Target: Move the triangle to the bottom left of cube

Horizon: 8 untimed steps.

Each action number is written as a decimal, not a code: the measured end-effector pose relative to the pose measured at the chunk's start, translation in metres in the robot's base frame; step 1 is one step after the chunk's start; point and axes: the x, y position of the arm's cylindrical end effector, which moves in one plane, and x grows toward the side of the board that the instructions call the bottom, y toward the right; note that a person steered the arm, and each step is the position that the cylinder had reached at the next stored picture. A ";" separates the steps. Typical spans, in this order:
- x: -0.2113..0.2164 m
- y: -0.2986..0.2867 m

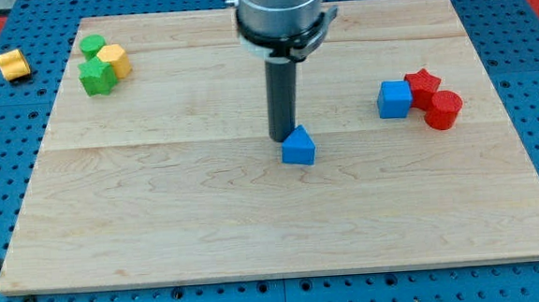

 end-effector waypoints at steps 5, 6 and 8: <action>0.009 0.093; 0.027 0.075; 0.037 0.026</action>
